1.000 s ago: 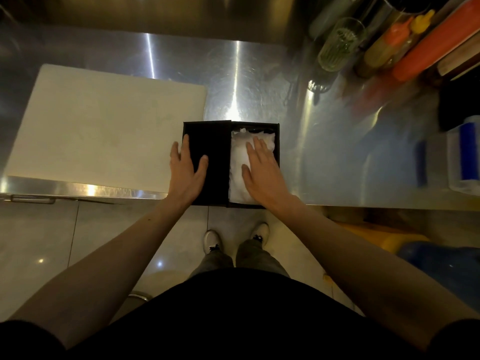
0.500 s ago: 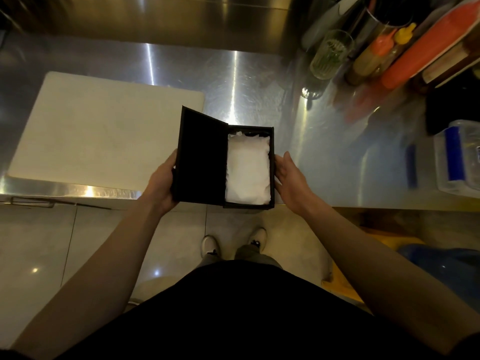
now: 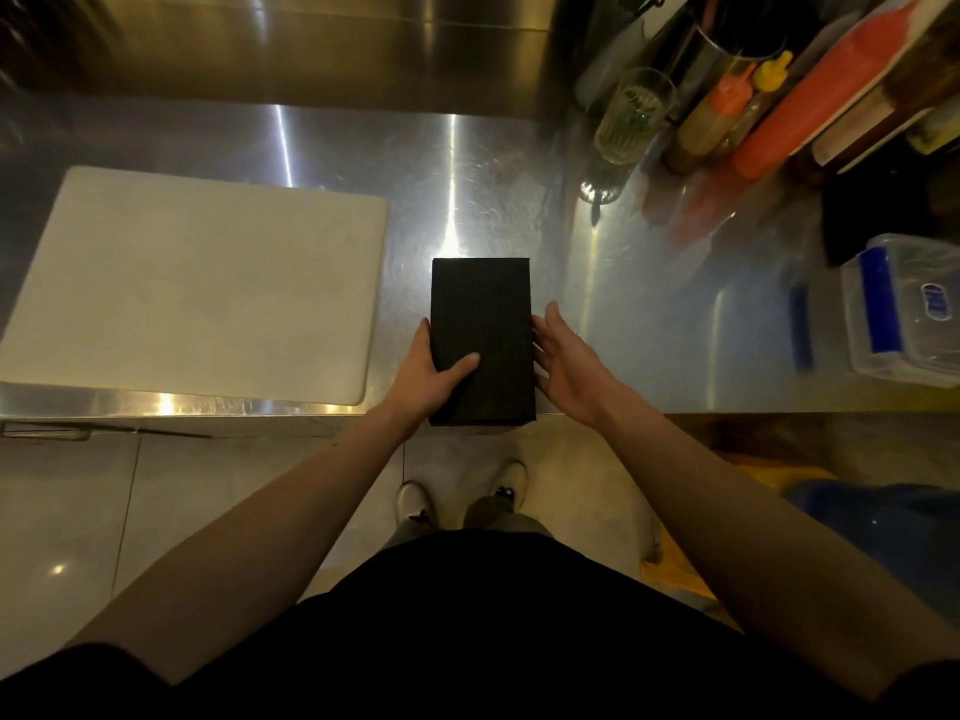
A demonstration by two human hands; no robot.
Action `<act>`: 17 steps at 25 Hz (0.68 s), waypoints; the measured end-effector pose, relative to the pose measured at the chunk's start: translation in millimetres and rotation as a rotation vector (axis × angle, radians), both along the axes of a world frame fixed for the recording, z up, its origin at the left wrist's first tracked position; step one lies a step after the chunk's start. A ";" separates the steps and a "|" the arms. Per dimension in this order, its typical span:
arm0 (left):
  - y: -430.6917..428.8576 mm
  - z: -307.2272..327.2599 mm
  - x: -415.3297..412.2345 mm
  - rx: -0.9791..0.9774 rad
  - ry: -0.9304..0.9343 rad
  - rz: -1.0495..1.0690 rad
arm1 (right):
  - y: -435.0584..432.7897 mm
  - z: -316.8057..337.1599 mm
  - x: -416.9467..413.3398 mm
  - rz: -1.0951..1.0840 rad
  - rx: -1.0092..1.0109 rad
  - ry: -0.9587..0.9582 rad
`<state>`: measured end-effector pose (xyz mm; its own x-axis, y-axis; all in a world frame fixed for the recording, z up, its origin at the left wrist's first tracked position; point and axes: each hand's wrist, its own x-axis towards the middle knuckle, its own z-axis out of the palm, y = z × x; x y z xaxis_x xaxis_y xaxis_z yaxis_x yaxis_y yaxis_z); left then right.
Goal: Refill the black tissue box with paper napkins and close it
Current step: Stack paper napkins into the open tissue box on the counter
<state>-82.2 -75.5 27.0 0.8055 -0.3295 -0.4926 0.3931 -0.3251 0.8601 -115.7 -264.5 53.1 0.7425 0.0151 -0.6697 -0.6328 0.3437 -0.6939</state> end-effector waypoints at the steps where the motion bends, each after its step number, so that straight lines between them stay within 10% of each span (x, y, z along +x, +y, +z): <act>1: -2.3 -1.5 -0.8 0.007 -0.019 0.000 | 0.2 0.7 -1.0 0.002 -0.023 -0.022; 17: -2.0 -9.3 -1.4 -0.027 0.033 0.026 | 5.7 -12.0 -2.9 0.074 -0.376 -0.075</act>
